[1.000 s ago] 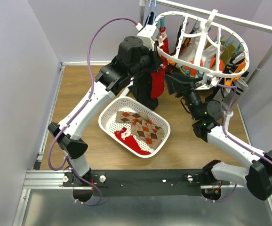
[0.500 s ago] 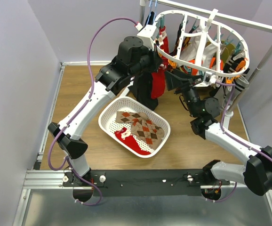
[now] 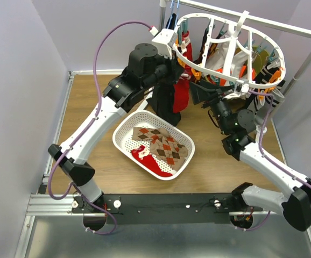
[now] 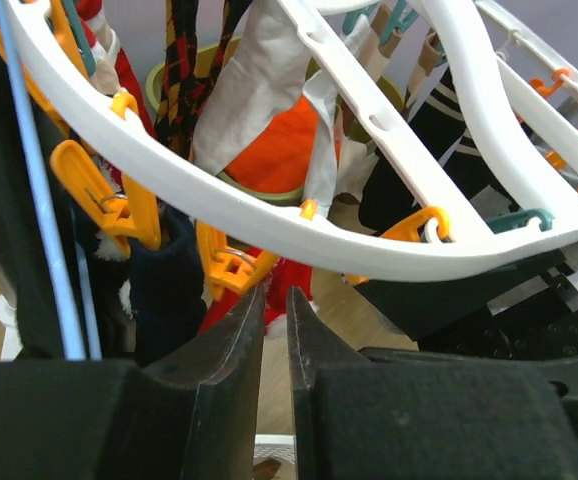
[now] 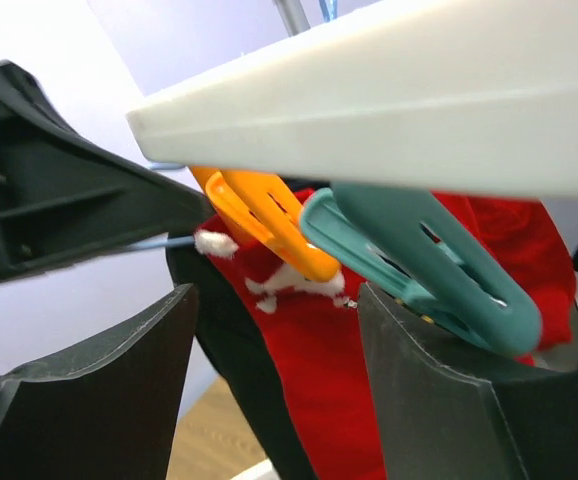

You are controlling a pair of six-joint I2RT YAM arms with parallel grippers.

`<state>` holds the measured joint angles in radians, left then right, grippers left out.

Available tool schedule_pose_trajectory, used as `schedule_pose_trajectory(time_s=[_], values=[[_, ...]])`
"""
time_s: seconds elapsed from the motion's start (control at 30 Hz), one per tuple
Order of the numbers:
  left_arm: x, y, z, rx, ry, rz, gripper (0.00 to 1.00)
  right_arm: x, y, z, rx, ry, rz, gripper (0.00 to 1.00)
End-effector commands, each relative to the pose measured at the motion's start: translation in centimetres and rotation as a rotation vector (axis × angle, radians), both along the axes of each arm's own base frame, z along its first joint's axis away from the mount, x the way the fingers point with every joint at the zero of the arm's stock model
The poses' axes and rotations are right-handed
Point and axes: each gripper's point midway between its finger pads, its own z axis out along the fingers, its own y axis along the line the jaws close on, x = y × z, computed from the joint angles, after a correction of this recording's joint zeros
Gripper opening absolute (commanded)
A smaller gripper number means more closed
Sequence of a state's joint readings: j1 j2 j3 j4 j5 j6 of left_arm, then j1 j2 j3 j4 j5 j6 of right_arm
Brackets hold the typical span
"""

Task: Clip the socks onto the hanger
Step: Open the clamp at the hanger.

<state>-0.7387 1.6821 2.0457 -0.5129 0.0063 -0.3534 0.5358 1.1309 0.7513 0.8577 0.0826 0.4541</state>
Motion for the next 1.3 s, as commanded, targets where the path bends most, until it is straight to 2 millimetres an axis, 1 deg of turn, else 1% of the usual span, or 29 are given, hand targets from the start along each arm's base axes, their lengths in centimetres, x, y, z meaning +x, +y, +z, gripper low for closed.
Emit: schedule_pose_trajectory(time_s=[0.0,0.03,0.07,0.1,0.13,0.17,0.2,0.23,0.27,0.3,0.33,0.37,0.43,0.47,0.5,0.6,0.63,0.67,0.7,0.73,0.83,0.9,1.07,1.17,1.27], values=[[-2.7,1.7,5.0,-0.092,-0.144,-0.053,0.29,-1.1,-0.5,-0.5,-0.084,0.082,0.004,0.75],[-3.0,1.8,5.2,-0.1,-0.154,-0.061,0.31,-1.5,-0.7,-1.1,-0.113,0.11,0.004,0.75],[-3.4,1.7,5.4,-0.108,-0.164,-0.079,0.33,-1.7,-0.7,-0.9,-0.123,0.122,0.009,0.76],[-3.9,1.9,5.9,-0.124,-0.187,-0.092,0.37,-1.9,-0.7,-1.2,-0.138,0.14,0.011,0.76],[-4.2,1.9,6.1,-0.133,-0.202,-0.106,0.39,-2.0,-0.7,-2.4,-0.179,0.188,0.016,0.76],[-4.9,1.7,6.4,-0.142,-0.219,-0.141,0.41,-2.4,-0.9,-2.4,-0.19,0.207,0.02,0.76],[-5.4,1.9,6.5,-0.158,-0.247,-0.155,0.46,-2.8,-0.9,-1.8,-0.198,0.212,0.028,0.76],[-5.9,1.7,6.5,-0.165,-0.261,-0.177,0.5,-3.1,-0.9,-3.0,-0.242,0.253,0.04,0.76],[-6.8,1.5,6.4,-0.174,-0.279,-0.224,0.52,-3.7,-0.9,-2.7,-0.252,0.258,0.053,0.76],[-7.4,1.5,5.8,-0.191,-0.298,-0.247,0.57,-4.4,-0.8,-1.8,-0.263,0.25,0.08,0.76],[-7.8,1.3,5.4,-0.2,-0.304,-0.272,0.58,-4.8,-0.8,-2.8,-0.306,0.285,0.091,0.76],[-8.8,0.8,4.5,-0.199,-0.3,-0.335,0.59,-5.2,-0.8,-2.6,-0.322,0.289,0.102,0.76],[-9.8,0.1,3.3,-0.237,-0.319,-0.391,0.63,-6.4,-1.0,-2.4,-0.368,0.31,0.131,0.76],[-10.7,-0.3,2.8,-0.245,-0.321,-0.45,0.64,-6.7,-1.1,-2.2,-0.38,0.312,0.137,0.76],[-11.0,-0.7,1.7,-0.263,-0.32,-0.473,0.65,-7.3,-1.2,-1.9,-0.388,0.311,0.149,0.76],[-11.8,-1.6,0.1,-0.297,-0.341,-0.516,0.66,-8.4,-1.9,-1.5,-0.425,0.323,0.15,0.76],[-12.0,-1.8,-0.1,-0.305,-0.35,-0.523,0.67,-8.9,-2.2,-1.1,-0.431,0.315,0.147,0.76],[-12.4,-2.1,-0.3,-0.313,-0.36,-0.54,0.68,-9.3,-2.6,-1.2,-0.45,0.318,0.142,0.76],[-12.8,-2.8,-0.3,-0.327,-0.39,-0.559,0.69,-9.5,-2.8,-0.9,-0.455,0.313,0.135,0.77],[-12.9,-3.2,-0.5,-0.329,-0.405,-0.564,0.69,-10.1,-3.2,-0.7,-0.46,0.307,0.13,0.77],[-12.6,-4.0,-1.0,-0.347,-0.445,-0.562,0.7,-10.7,-4.2,0.2,-0.457,0.279,0.097,0.77],[-11.9,-4.4,-1.3,-0.365,-0.465,-0.542,0.71,-11.4,-4.8,0.7,-0.456,0.259,0.086,0.78],[-9.9,-4.9,-1.5,-0.401,-0.506,-0.481,0.72,-12.4,-5.8,1.1,-0.467,0.246,0.066,0.78],[-8.9,-5.1,-1.5,-0.439,-0.513,-0.484,0.72,-13.0,-6.4,1.6,-0.467,0.232,0.053,0.78],[-8.3,-5.7,-1.4,-0.454,-0.53,-0.499,0.73,-13.4,-6.9,1.9,-0.474,0.222,0.038,0.79]])
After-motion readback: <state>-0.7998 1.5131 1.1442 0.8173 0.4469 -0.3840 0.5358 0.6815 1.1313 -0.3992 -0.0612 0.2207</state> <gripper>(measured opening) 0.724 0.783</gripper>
